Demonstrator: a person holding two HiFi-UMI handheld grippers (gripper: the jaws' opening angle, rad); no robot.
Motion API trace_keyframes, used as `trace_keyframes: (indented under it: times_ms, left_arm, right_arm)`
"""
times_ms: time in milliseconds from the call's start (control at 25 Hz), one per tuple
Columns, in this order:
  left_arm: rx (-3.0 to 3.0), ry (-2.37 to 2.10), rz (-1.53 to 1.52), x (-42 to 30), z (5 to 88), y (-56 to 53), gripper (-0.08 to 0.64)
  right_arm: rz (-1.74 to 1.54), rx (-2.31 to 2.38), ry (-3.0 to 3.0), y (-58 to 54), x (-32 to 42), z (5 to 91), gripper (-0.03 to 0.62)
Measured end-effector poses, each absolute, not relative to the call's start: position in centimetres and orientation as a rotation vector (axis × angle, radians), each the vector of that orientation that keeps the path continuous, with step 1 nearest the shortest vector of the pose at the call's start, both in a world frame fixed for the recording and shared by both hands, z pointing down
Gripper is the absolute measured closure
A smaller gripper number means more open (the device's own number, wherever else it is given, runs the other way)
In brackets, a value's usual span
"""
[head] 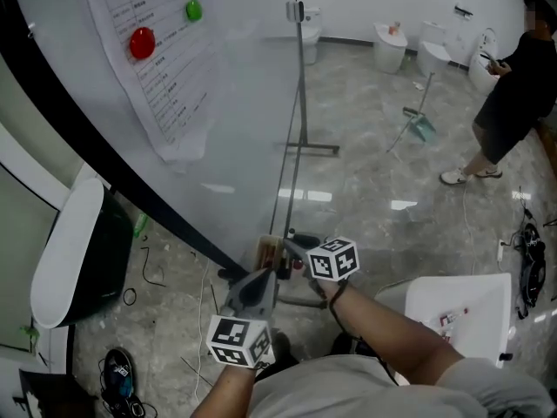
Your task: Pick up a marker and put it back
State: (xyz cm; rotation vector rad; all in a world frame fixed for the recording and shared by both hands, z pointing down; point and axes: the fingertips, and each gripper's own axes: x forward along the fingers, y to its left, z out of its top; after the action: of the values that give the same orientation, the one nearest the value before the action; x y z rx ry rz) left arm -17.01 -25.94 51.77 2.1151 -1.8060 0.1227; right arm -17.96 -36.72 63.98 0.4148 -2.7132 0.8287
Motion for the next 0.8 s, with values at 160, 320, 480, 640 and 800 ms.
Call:
trace_keyframes:
  times_ms: [160,320,480,640,800]
  left_arm:
    - [2.107,-1.799,0.132,-17.3,52.4,-25.7,0.558]
    - [2.108,-1.787,0.135,-17.3,52.8,-25.5,0.558]
    - [2.111,-1.773,0.136,-17.2,53.0,-25.4,0.558]
    - [2.126,-1.762,0.124,-16.9,52.7,-25.5,0.558]
    - [2.162,-1.752,0.112,-16.3,51.9,-25.8,0.558]
  right_arm:
    - [0.838,0.429,-2.691,-36.6,-18.0,65.4,0.52]
    - [0.814,0.467,-2.683,-37.0,-17.8,65.8,0.511]
    - [0.778,0.497,-2.677,-37.3,-17.4,65.8,0.486]
    - [0.734,0.541,-2.67,-37.9,-16.6,65.6,0.471]
    - [0.694,0.602,-2.68,-39.0,-14.9,64.6,0.471]
